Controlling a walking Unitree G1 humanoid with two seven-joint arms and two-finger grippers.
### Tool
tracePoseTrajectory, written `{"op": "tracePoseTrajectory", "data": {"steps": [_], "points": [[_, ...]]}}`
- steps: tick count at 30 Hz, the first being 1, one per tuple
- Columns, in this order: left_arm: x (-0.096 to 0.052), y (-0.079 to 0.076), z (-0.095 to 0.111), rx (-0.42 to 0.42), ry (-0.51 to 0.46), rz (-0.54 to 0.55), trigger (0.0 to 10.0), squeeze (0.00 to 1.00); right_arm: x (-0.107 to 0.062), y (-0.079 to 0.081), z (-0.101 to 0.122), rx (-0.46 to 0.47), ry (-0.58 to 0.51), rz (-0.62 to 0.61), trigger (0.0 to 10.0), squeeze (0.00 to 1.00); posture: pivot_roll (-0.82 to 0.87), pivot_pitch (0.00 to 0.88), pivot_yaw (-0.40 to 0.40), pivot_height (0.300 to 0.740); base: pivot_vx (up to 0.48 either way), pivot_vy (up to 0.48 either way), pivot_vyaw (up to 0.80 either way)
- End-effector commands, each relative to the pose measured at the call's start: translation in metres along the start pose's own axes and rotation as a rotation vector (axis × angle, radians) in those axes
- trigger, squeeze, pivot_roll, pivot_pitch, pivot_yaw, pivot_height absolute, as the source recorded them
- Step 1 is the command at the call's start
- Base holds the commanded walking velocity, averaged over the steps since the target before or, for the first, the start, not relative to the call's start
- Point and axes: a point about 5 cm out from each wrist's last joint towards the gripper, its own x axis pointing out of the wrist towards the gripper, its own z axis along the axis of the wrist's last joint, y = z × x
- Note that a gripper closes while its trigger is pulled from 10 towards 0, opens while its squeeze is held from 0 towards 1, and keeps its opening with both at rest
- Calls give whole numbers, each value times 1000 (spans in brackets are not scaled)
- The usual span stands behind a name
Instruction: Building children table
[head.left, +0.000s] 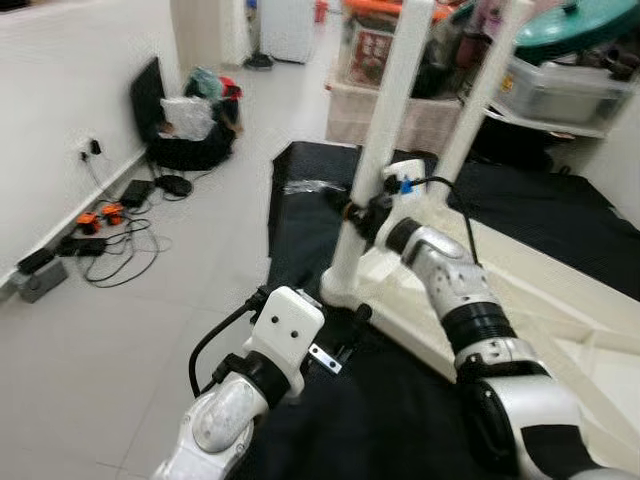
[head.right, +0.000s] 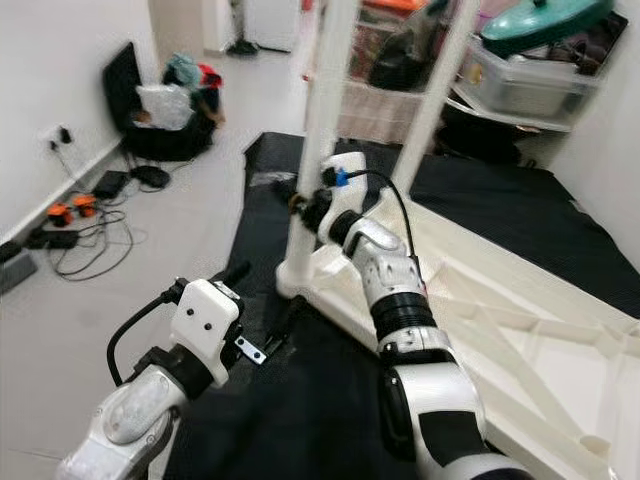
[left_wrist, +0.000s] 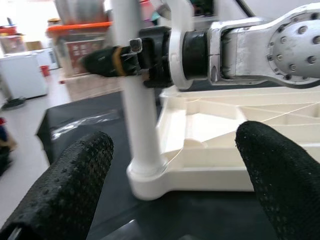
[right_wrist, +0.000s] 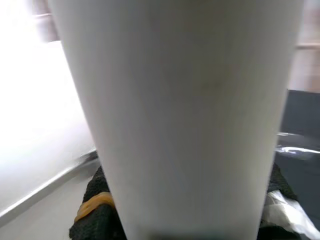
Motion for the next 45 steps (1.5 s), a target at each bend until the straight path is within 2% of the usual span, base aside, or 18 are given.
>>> {"op": "tracePoseTrajectory", "data": {"steps": [1, 4, 11, 12, 14, 15, 16, 21, 22, 23, 24, 26, 29, 31, 32, 36, 41, 45], "points": [[0, 0, -1, 1, 4, 4, 10000, 0, -10, -29, -13, 57, 58, -206, 0, 0, 82, 0, -112, 740, 0, 0, 0], [0, -2, -1, -1, 3, -3, 10000, 0, -31, -51, -21, 1, 50, -617, 0, 0, 79, 0, -107, 740, 0, 0, 0], [1, -1, -1, 4, 3, -3, 10000, 0, -37, -37, -25, 129, 8, -802, 0, 0, 84, 0, -109, 740, 0, 0, 0], [0, -1, -1, 4, 3, -2, 10000, 0, -33, -30, -24, 142, -1, -773, 3412, 0, 84, 0, -110, 740, 0, 0, 0], [0, -1, -2, 4, 4, -2, 10000, 0, -30, -26, -23, 145, -9, -752, 3412, 0, 84, 0, -110, 740, 0, 0, 0], [0, -2, -2, 4, 5, -3, 10000, 0, -25, -19, -20, 127, -25, -700, 10000, 0, 84, 0, -110, 740, 0, 0, 0], [0, -2, -2, 4, 6, -3, 10000, 0, -19, -11, -14, 103, -55, -613, 10000, 1000, 84, 0, -110, 740, 0, 0, 0], [0, -2, -2, 5, 5, -2, 10000, 0, -13, -1, 1, 39, -120, -488, 10000, 1000, 83, 0, -111, 740, 0, 0, 0], [1, -2, -2, 5, 4, -1, 10000, 0, -14, -4, 8, -14, -140, -484, 10000, 408, 79, 0, -111, 740, 0, 0, 0], [1, -2, -2, 5, 4, -1, 10000, 0, -14, -4, 8, -14, -140, -484, 10000, 408, 79, 0, -111, 740, 0, 0, 0], [1, -2, -2, 6, 3, 0, 10000, 0, -14, -10, 15, -51, -143, -464, 10000, 0, 79, 0, -111, 740, 0, 0, 0], [1, -2, -2, 6, 3, 0, 10000, 0, -14, -10, 15, -51, -143, -464, 10000, 0, 79, 0, -111, 740, 0, 0, 0], [1, -2, -2, 5, 3, 1, 10000, 0, -8, -9, 18, -33, -97, -280, 10000, 0, 78, 0, -114, 740, 0, 0, 0], [1, -2, -2, 5, 3, 2, 10000, 0, -6, 2, 12, 18, 24, 113, 10000, 0, 75, 0, -113, 740, 0, 0, 0], [1, -2, -2, 5, 3, 2, 10000, 0, -6, 2, 12, 18, 24, 113, 10000, 0, 75, 0, -113, 740, 0, 0, 0], [2, -1, -2, 7, 1, 3, 10000, 0, -37, 18, 8, -35, 73, 752, 10000, 0, 82, 0, -117, 740, 0, 0, 0], [2, 0, -2, 13, 0, 6, 10000, 0, -45, 20, 8, 5, 82, 904, 10000, 0, 90, 0, -121, 740, 0, 0, 0], [1, 2, -1, 16, 1, 15, 10000, 0, -35, 19, 7, 49, 70, 875, 10000, 0, 97, 0, -122, 740, 0, 0, 0]]}}
